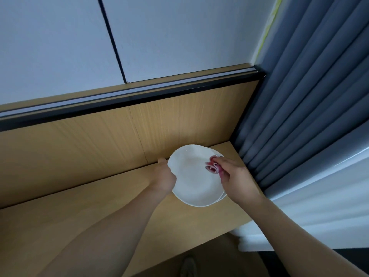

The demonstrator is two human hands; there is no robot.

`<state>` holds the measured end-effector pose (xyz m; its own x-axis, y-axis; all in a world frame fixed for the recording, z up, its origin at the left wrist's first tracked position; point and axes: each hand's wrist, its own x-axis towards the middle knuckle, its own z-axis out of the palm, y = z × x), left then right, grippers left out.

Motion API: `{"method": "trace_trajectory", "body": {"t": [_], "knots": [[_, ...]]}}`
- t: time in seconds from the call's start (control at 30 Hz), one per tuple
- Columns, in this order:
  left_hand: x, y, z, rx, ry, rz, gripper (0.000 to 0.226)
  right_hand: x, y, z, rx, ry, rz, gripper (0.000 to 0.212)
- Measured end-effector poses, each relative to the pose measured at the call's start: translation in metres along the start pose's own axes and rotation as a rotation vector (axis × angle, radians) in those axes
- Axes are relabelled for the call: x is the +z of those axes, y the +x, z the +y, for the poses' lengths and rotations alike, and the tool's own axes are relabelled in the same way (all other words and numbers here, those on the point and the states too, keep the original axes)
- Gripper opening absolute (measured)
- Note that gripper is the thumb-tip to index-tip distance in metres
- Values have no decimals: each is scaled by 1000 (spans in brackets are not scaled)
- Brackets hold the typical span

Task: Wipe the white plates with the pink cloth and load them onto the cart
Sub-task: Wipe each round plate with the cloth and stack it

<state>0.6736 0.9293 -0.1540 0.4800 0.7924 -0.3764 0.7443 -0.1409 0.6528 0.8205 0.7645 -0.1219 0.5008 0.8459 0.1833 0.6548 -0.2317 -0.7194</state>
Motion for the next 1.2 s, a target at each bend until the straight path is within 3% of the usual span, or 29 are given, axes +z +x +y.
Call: {"method": "trace_trajectory", "body": {"t": [0.27, 0.7, 1.2], "knots": [[-68, -46, -79, -18, -119, 153, 15, 49, 11, -63, -119, -35, 11, 38], [-129, -123, -259, -350, -160, 289, 30, 181, -20, -179, -189, 39, -260, 38], [-141, -122, -301, -405, -171, 280, 28, 242, -34, -208, -107, 7, -430, 45]]}}
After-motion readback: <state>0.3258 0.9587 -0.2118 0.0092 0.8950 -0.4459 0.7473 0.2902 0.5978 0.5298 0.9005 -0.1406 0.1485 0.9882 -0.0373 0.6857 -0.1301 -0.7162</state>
